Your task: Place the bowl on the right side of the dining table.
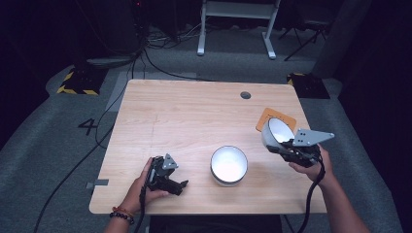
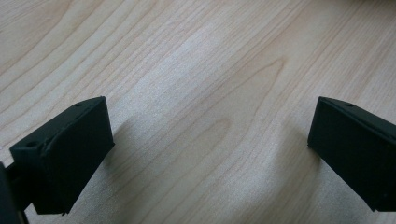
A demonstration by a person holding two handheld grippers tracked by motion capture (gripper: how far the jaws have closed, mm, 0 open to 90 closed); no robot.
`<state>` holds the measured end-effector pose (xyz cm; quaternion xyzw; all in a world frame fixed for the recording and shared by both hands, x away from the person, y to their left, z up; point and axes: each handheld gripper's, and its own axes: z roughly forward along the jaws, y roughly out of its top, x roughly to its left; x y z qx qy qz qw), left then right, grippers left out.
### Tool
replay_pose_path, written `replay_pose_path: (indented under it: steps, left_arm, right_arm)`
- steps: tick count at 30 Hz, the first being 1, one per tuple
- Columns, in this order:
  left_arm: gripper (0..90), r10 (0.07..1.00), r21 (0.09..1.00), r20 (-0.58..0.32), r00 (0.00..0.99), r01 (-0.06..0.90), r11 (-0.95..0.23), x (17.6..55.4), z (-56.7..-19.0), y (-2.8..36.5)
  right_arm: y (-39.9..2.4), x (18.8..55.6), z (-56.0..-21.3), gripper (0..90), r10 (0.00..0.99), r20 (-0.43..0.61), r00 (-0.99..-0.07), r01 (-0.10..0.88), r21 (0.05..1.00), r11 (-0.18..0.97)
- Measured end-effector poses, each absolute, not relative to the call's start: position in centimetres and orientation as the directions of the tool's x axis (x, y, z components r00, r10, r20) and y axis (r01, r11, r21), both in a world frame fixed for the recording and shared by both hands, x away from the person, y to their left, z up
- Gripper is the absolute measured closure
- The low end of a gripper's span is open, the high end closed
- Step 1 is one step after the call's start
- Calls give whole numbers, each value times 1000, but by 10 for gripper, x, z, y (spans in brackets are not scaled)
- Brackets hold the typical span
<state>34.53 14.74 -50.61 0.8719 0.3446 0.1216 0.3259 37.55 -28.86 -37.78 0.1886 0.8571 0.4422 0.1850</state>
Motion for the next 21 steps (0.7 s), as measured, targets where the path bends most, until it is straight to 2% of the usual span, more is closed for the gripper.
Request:
replay_pose_path:
  steps: [21]
  left_arm:
    - [2,680,653,-11,733,520,-551,345,-506,147]
  right_arm:
    - [-304,421,-395,817,603,-146,-785,257,808,530]
